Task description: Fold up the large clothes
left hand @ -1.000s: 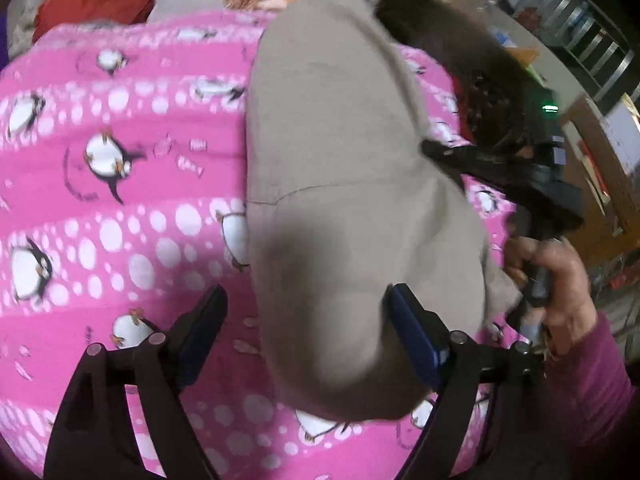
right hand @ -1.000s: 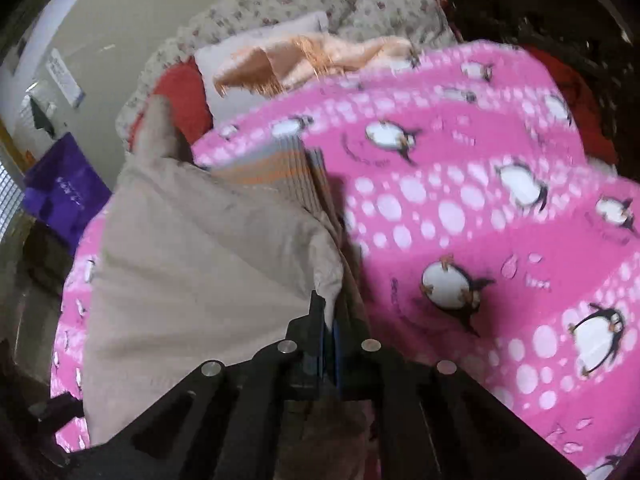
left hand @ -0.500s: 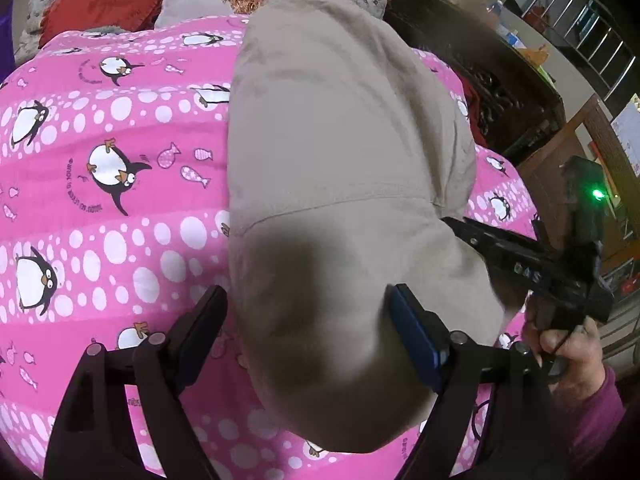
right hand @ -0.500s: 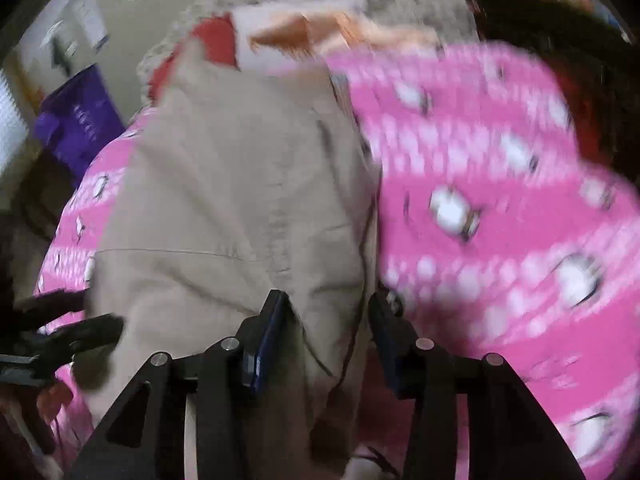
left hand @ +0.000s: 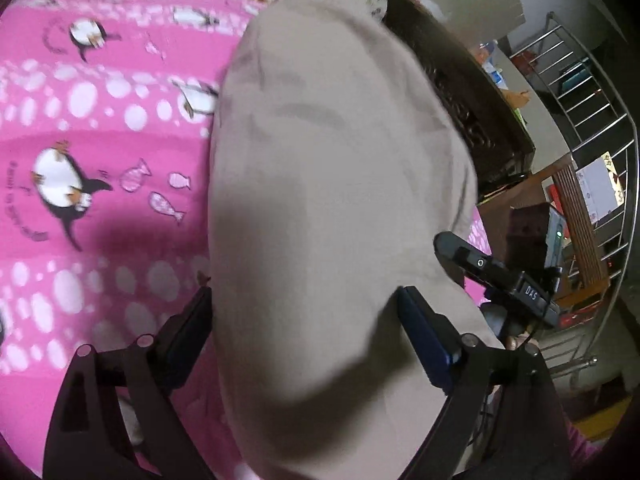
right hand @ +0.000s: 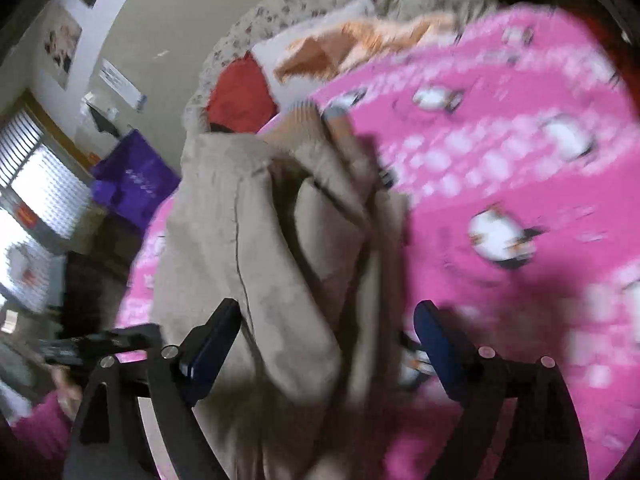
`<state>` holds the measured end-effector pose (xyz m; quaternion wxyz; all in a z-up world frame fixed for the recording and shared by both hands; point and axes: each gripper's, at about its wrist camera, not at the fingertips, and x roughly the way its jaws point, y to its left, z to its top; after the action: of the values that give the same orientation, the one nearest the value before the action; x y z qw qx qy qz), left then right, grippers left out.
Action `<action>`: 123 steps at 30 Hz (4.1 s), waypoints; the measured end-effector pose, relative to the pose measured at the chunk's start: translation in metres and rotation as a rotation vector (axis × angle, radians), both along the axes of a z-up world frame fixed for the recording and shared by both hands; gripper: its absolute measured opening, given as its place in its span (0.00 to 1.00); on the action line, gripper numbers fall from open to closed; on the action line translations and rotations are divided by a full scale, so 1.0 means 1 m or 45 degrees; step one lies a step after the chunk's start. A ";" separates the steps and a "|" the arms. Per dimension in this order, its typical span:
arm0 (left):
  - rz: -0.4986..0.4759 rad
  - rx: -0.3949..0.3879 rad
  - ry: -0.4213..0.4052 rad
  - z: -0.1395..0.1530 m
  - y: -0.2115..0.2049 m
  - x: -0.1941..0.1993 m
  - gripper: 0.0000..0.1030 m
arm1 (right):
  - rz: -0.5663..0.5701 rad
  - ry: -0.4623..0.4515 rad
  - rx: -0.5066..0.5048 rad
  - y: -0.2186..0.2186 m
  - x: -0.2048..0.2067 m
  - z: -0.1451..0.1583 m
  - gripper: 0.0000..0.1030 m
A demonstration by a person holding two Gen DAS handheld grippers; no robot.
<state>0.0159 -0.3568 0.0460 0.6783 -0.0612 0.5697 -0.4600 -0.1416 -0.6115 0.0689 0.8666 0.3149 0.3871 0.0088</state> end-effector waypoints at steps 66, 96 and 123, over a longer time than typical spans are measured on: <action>0.438 0.375 -0.730 0.086 0.183 -0.170 0.80 | 0.088 0.088 -0.587 0.256 -0.097 0.088 0.74; 0.464 0.407 -0.713 0.078 0.172 -0.157 0.80 | 0.009 0.169 -0.538 0.238 -0.087 0.071 0.79; 0.448 0.444 -0.687 0.066 0.159 -0.147 0.80 | 0.016 0.209 -0.503 0.229 -0.073 0.061 0.79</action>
<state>-0.1307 -0.1974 0.1115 0.8731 0.0820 0.4209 -0.2319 -0.2144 -0.3829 0.1295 0.8769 0.1361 0.4526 -0.0877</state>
